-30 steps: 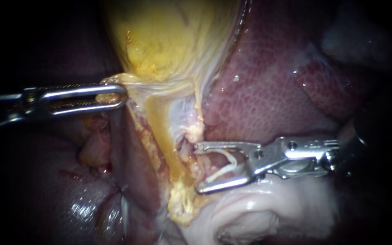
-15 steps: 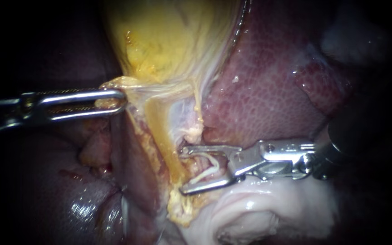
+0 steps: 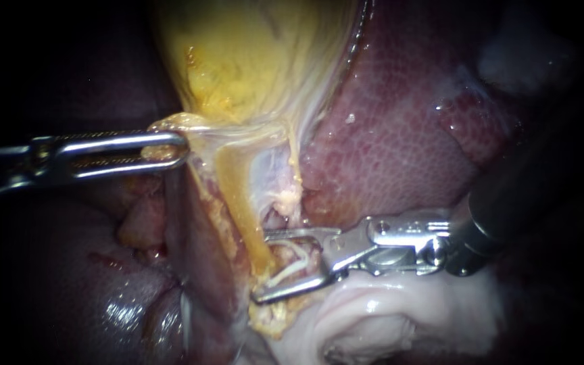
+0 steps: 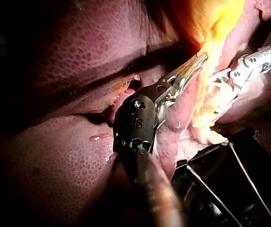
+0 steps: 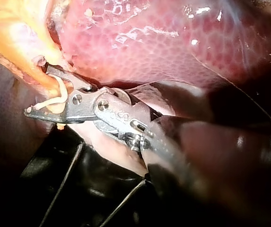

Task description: Clipping first clip left tube

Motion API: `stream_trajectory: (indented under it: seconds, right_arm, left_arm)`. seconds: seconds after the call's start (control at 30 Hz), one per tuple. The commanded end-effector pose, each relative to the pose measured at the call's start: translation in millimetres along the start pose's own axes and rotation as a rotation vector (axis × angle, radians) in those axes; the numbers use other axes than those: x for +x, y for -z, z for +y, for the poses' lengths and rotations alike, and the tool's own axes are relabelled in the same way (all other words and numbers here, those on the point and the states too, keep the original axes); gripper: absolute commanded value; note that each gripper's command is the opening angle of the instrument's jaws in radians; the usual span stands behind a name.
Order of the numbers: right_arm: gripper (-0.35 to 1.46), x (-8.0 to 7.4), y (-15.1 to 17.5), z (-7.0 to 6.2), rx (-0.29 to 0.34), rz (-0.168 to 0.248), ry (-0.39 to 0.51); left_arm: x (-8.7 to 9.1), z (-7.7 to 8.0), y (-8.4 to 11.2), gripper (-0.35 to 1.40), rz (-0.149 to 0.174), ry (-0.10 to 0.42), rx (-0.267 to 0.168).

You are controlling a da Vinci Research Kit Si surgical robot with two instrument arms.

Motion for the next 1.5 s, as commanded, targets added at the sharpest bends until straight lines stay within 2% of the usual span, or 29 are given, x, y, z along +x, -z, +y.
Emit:
stream_trajectory:
  seconds: [0.03, 0.53, 0.8, 1.07, 1.27, 1.33, 1.4, 1.43, 1.5]
  right_arm:
    - [0.59, 0.0, -0.1, 0.0, 0.008, -0.001, -0.003]
    - [0.55, -1.1, -1.9, 0.1, 0.121, -0.012, -0.035]
    - [0.54, -1.0, -2.8, 0.5, 0.129, -0.004, -0.037]
    - [0.5, -1.0, -3.4, 0.7, 0.181, -0.003, -0.048]
    - [0.47, -1.0, -3.6, 1.2, 0.181, -0.003, -0.046]
    - [0.33, -1.1, -3.4, 1.6, 0.181, -0.004, -0.075]
    - [-0.15, -1.4, -2.8, 2.3, 0.203, -0.015, -0.13]
    - [-0.35, -1.6, -2.5, 2.7, 0.178, -0.018, -0.129]
    - [-0.35, -2.1, -2.0, 3.6, 0.117, -0.032, -0.127]
  left_arm:
    - [0.0, 0.1, 0.0, -0.35, 0.0, 0.001, 0.0]
    - [0.2, 2.0, -0.8, -0.35, 0.0, 0.001, 0.0]
    - [0.4, 2.2, -1.7, -0.35, -0.002, 0.0, -0.004]
    - [0.6, 2.6, -2.4, -0.35, -0.004, 0.0, -0.007]
    - [0.8, 2.8, -2.6, -0.35, -0.005, -0.001, -0.008]
    - [0.8, 2.7, -2.6, -0.35, -0.005, -0.001, -0.008]
    - [0.8, 2.7, -2.5, -0.35, -0.005, -0.001, -0.008]
    - [0.8, 2.7, -2.5, -0.35, -0.005, -0.001, -0.008]
    - [0.8, 2.7, -2.5, -0.35, -0.005, -0.001, -0.008]
